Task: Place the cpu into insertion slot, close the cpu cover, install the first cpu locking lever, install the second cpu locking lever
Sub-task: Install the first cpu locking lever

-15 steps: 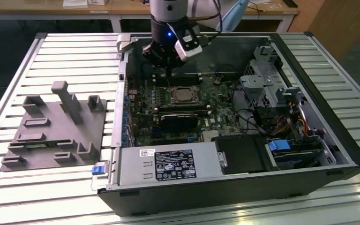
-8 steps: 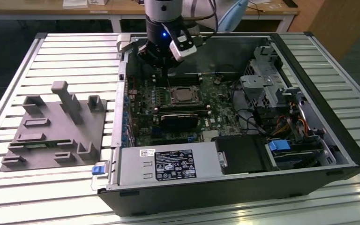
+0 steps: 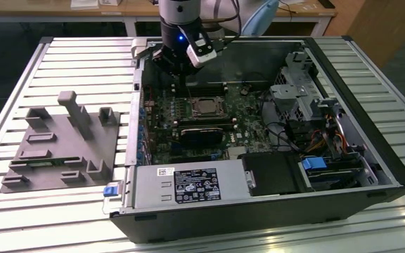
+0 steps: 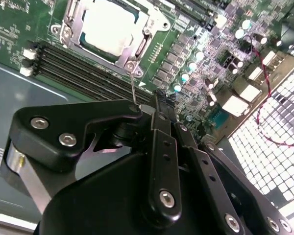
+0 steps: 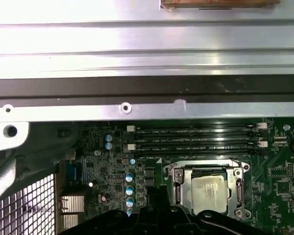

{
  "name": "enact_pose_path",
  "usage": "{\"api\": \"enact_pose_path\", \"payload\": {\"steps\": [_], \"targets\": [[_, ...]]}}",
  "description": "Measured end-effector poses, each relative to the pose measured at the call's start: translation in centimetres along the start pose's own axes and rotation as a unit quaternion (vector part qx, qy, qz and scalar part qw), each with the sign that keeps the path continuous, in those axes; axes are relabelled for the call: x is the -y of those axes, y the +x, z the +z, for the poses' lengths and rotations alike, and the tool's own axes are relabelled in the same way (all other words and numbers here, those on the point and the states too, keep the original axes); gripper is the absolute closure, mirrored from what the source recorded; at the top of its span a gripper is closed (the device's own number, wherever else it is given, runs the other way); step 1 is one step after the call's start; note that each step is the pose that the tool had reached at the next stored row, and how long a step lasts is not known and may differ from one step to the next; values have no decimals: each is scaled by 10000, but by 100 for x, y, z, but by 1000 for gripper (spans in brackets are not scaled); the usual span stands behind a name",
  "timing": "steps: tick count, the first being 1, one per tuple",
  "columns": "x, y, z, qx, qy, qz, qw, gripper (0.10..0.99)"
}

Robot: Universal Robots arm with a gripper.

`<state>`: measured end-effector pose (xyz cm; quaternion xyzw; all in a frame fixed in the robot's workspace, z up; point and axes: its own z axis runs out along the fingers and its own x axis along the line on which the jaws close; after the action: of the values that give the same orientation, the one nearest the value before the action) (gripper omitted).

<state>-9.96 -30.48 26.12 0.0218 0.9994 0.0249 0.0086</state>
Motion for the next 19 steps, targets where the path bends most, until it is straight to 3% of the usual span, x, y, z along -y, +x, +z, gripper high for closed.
{"api": "enact_pose_path", "payload": {"steps": [11, 15, 19], "targets": [[-132, 25, 39, -1, -1, -30, 10000, 980], [-142, -51, 42, -2, -1, -36, 10000, 980], [-149, -191, 48, -2, 0, -36, 10000, 980]]}}
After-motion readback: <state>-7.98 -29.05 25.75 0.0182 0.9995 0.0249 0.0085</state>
